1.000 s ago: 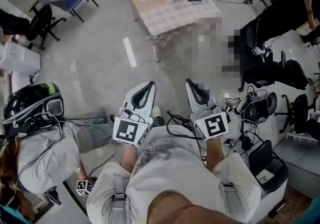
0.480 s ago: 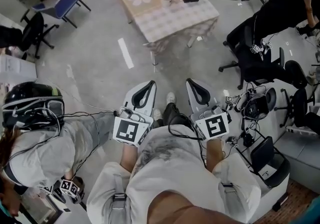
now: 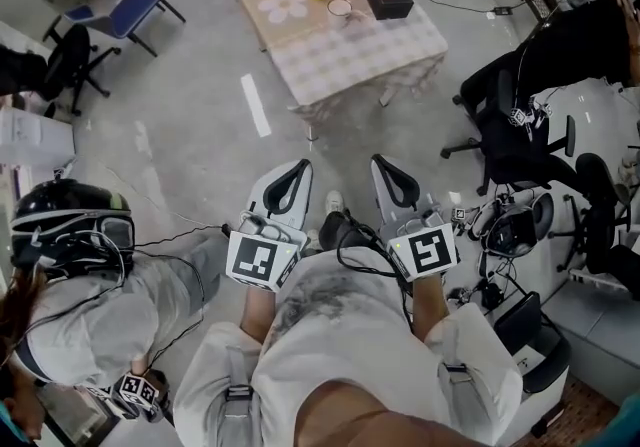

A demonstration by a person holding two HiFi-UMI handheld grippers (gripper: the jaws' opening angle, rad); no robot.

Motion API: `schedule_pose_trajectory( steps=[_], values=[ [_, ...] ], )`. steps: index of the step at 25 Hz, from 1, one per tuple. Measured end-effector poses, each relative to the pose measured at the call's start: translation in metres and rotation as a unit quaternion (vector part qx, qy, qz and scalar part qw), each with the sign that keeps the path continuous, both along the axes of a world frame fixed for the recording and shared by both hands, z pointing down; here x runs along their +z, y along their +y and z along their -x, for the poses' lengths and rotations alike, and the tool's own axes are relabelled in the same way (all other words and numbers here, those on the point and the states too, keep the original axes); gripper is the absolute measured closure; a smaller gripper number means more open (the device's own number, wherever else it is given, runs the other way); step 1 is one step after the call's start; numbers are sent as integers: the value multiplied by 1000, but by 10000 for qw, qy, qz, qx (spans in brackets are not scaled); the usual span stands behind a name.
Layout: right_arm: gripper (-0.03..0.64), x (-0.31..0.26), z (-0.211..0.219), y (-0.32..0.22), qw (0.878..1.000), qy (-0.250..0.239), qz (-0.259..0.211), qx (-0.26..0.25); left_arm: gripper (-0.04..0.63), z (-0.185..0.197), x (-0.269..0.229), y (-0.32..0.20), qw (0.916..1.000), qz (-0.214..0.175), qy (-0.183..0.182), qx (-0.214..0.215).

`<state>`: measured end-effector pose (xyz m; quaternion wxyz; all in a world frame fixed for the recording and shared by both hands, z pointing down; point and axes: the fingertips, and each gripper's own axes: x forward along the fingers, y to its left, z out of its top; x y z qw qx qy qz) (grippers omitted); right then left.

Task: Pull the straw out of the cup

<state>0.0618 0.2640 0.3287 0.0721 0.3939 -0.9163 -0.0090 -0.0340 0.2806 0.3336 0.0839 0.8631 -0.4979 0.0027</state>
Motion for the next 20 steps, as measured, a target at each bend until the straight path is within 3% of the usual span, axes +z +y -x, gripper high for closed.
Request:
schedule_pose_trajectory(
  steps=[14, 20],
  values=[
    [607, -7, -26, -109, 9997, -129, -30, -214, 598, -24, -9, -105, 9997, -8, -132, -200],
    [607, -12, -37, -101, 9992, -204, -131, -315, 598, -37, -13, -93, 9992, -97, -219, -314]
  ],
)
